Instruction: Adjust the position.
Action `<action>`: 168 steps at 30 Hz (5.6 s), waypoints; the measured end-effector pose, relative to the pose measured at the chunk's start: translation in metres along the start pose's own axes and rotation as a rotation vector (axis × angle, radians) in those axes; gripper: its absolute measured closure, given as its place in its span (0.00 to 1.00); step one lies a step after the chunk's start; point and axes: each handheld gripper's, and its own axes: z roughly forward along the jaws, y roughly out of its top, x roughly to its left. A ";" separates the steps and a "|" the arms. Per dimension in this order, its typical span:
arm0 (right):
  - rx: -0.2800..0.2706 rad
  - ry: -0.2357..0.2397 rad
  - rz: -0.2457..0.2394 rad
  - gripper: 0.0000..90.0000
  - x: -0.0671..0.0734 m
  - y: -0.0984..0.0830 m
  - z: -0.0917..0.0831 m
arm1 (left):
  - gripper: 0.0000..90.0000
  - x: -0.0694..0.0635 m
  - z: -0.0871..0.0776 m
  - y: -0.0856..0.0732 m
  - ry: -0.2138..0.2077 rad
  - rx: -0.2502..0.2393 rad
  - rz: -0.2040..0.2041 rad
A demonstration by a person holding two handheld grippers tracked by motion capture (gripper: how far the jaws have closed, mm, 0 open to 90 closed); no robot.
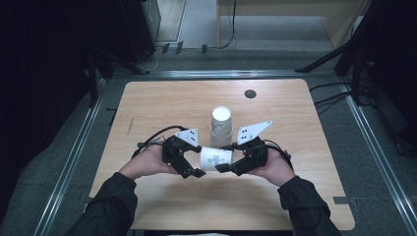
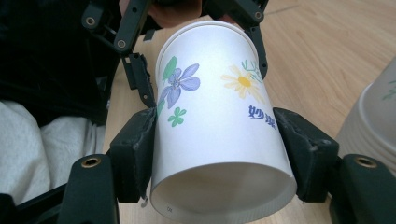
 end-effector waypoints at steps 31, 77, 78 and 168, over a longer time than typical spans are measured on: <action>-0.067 0.081 -0.007 0.38 0.004 0.002 -0.010 | 0.26 -0.012 -0.002 -0.001 -0.074 -0.308 0.022; 0.072 0.032 -0.031 0.30 0.001 -0.008 0.010 | 0.31 -0.007 -0.015 0.012 -0.029 0.066 0.048; 0.076 0.038 -0.031 0.30 0.002 -0.009 0.013 | 0.31 -0.008 -0.014 0.013 -0.033 0.076 0.049; 0.052 -0.015 -0.014 0.23 0.002 -0.009 0.010 | 0.30 -0.006 -0.023 0.000 -0.029 -0.328 -0.104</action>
